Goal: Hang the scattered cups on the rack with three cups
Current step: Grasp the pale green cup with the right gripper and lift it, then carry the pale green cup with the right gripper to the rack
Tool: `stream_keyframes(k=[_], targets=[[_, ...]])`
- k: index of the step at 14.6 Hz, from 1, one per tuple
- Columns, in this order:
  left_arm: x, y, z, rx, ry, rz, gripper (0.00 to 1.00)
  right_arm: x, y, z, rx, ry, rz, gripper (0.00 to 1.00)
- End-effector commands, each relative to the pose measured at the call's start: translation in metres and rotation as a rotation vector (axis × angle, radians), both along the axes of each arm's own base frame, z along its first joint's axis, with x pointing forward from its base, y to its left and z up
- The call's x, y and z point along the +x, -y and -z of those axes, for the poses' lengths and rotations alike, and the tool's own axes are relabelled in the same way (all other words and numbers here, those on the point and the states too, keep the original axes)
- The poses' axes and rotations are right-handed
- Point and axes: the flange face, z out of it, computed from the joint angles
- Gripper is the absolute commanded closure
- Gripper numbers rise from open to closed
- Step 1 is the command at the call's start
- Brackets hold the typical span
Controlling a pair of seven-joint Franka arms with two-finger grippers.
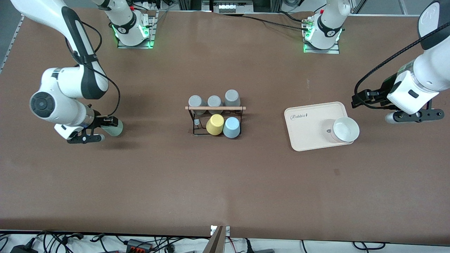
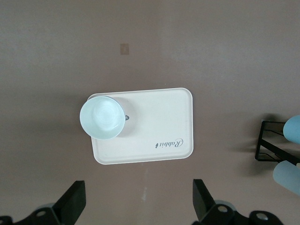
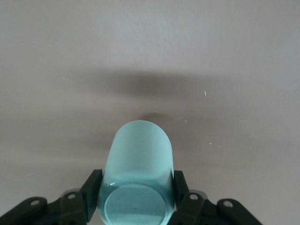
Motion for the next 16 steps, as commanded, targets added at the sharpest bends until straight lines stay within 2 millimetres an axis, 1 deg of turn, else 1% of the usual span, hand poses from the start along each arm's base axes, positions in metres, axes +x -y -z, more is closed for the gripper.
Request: stream_keyframes(k=[1, 2, 4, 5, 6, 7, 10, 12, 15, 16], targets=[[-0.006, 0.004, -0.011, -0.016, 0.005, 0.012, 0.0, 0.026, -0.058, -0.061, 0.047, 0.027, -0.052, 0.72], [-0.006, 0.004, -0.011, -0.014, 0.007, 0.012, 0.0, 0.029, -0.081, -0.071, 0.058, 0.05, -0.075, 0.73], [-0.005, 0.001, -0.012, -0.01, 0.011, 0.011, 0.0, 0.032, -0.123, -0.08, 0.057, 0.078, -0.078, 0.73], [-0.006, 0.002, -0.011, -0.016, 0.009, 0.012, 0.0, 0.033, -0.154, -0.088, 0.056, 0.099, -0.07, 0.73], [-0.005, 0.002, -0.01, -0.017, 0.006, 0.012, 0.0, 0.033, -0.178, -0.096, 0.057, 0.119, -0.052, 0.73], [-0.005, 0.001, -0.011, -0.01, 0.008, 0.014, 0.0, 0.027, -0.205, -0.099, 0.054, 0.128, -0.034, 0.73], [-0.005, 0.005, -0.011, -0.01, 0.016, 0.018, 0.0, 0.009, -0.265, -0.099, 0.044, 0.136, 0.057, 0.73], [-0.005, 0.005, -0.011, -0.01, 0.016, 0.018, 0.0, 0.004, -0.286, -0.095, 0.04, 0.137, 0.095, 0.73], [-0.004, 0.005, -0.011, -0.01, 0.017, 0.021, 0.0, -0.01, -0.321, -0.087, 0.035, 0.136, 0.149, 0.73], [-0.004, 0.005, -0.011, -0.01, 0.017, 0.021, 0.0, -0.012, -0.331, -0.083, 0.031, 0.136, 0.163, 0.73]])
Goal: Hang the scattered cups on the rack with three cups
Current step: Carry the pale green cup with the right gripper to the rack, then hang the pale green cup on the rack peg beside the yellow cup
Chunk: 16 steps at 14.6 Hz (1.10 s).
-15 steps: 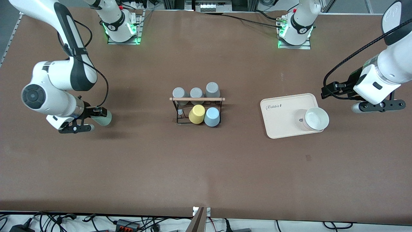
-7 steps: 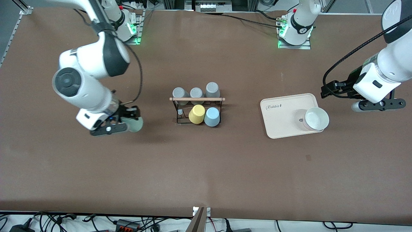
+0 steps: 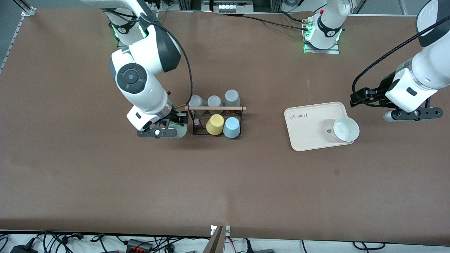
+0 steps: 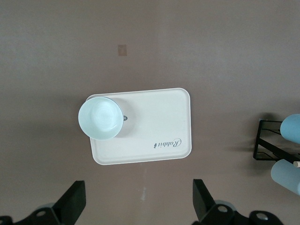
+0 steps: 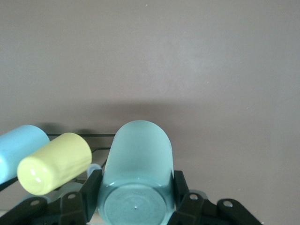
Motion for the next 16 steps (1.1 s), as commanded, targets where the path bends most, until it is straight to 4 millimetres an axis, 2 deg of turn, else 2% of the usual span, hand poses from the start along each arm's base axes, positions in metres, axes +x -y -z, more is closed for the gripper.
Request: stream_keyframes(k=[1, 4, 7, 9, 16], targets=[[-0.003, 0.002, -0.006, -0.009, 0.008, 0.015, 0.0, -0.003, -0.029, 0.002, -0.006, 0.007, 0.047, 0.73], [-0.003, 0.002, -0.007, -0.009, 0.01, 0.015, 0.0, -0.013, -0.05, 0.009, -0.01, 0.002, 0.075, 0.73], [-0.003, 0.002, -0.007, -0.009, 0.01, 0.017, 0.0, -0.017, -0.056, 0.015, -0.016, -0.007, 0.071, 0.73], [-0.003, 0.002, -0.007, -0.009, 0.01, 0.017, 0.0, -0.022, -0.065, 0.028, -0.028, -0.021, 0.056, 0.73], [-0.003, 0.002, -0.007, -0.009, 0.01, 0.017, 0.0, -0.021, -0.072, 0.069, -0.052, -0.043, 0.048, 0.73]])
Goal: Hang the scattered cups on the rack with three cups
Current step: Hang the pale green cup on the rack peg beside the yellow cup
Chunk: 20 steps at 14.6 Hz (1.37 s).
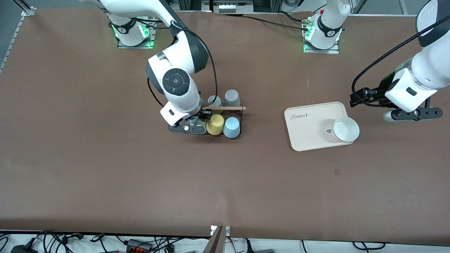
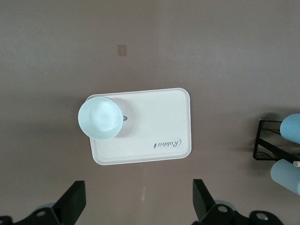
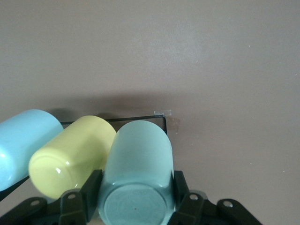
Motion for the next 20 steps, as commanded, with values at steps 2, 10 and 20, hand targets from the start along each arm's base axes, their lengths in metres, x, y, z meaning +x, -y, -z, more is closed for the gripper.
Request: stream_keyframes(k=[2, 10, 20], targets=[[-0.002, 0.0, -0.007, -0.009, 0.011, 0.017, 0.0, 0.006, -0.008, 0.016, -0.009, 0.008, 0.014, 0.73], [-0.002, 0.001, -0.006, -0.01, 0.017, 0.018, 0.0, 0.019, 0.001, -0.01, 0.004, 0.026, 0.059, 0.0], [-0.002, 0.001, -0.005, -0.01, 0.016, 0.018, 0.0, 0.085, 0.146, -0.109, 0.027, 0.061, 0.063, 0.0]])
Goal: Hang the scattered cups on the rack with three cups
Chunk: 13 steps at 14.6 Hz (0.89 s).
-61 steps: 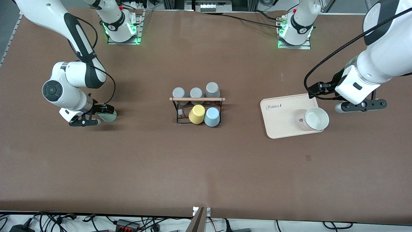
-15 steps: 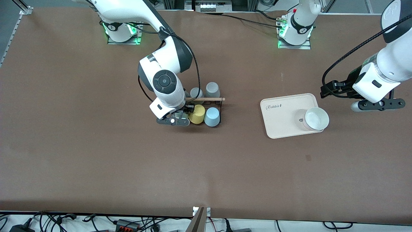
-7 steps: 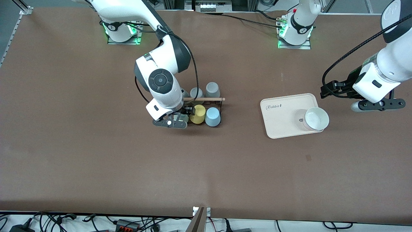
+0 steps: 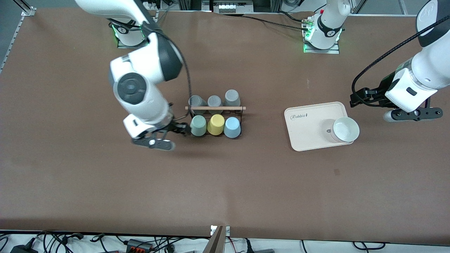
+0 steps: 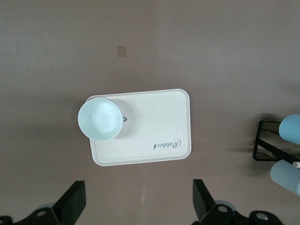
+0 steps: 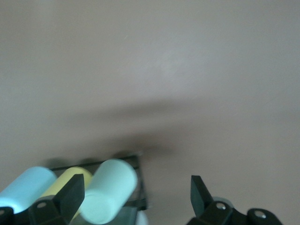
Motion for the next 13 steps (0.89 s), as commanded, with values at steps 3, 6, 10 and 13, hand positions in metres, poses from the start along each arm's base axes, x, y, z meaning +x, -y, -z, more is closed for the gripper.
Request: stream_keyframes(k=[3, 6, 10, 13], targets=[[-0.003, 0.002, -0.005, -0.009, 0.012, 0.018, 0.0, 0.012, 0.092, -0.046, -0.003, -0.032, 0.012, 0.0], [-0.003, 0.002, -0.005, -0.009, 0.012, 0.018, 0.0, 0.017, 0.154, -0.076, 0.009, -0.017, 0.049, 0.0], [-0.003, 0.003, -0.005, -0.009, 0.012, 0.02, 0.0, 0.01, 0.239, -0.118, 0.024, 0.028, 0.006, 0.0], [-0.003, 0.003, -0.005, -0.009, 0.013, 0.02, 0.0, 0.001, 0.283, -0.143, 0.008, 0.053, -0.121, 0.0]])
